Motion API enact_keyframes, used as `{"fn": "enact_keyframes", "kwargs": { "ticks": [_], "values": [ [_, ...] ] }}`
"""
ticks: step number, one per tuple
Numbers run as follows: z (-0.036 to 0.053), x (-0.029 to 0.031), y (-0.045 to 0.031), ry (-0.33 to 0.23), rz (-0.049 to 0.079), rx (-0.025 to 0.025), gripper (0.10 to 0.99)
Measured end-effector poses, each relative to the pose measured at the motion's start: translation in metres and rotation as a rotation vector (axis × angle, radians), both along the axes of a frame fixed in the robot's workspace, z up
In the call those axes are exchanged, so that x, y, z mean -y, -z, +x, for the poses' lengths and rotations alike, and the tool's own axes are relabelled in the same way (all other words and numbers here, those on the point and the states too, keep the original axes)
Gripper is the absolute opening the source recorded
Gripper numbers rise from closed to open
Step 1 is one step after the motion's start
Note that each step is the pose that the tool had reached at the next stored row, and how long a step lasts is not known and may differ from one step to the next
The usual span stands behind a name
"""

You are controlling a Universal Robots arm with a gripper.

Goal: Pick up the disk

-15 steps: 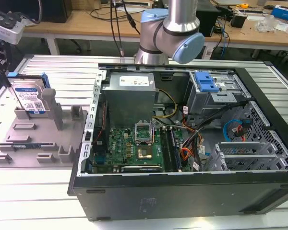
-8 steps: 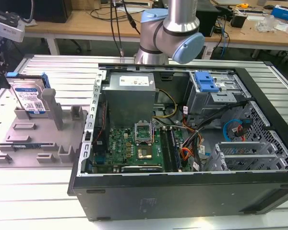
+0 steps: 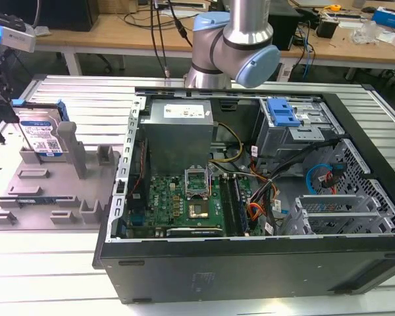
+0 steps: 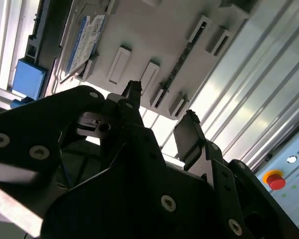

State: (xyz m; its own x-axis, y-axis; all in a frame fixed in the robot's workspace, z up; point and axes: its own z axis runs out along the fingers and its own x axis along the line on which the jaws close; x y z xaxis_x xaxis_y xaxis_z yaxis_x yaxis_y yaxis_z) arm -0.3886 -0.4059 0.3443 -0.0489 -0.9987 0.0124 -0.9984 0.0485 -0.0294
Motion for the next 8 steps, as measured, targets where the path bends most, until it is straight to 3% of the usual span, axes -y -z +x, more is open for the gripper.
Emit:
{"fn": "enact_keyframes", "kwargs": {
  "ticks": [2,5,7,8],
  "values": [
    [0.0000,-0.0001,-0.0001,0.000,-0.001,-0.0002,0.541],
    [-0.0021,-0.0106,0.0003,0.000,-0.003,-0.0001,0.541],
    [-0.0050,-0.0272,0.0016,0.000,-0.003,-0.0001,0.541],
    [-0.0060,-0.0400,0.0026,0.000,-0.003,-0.0001,0.541]
  ]
}}
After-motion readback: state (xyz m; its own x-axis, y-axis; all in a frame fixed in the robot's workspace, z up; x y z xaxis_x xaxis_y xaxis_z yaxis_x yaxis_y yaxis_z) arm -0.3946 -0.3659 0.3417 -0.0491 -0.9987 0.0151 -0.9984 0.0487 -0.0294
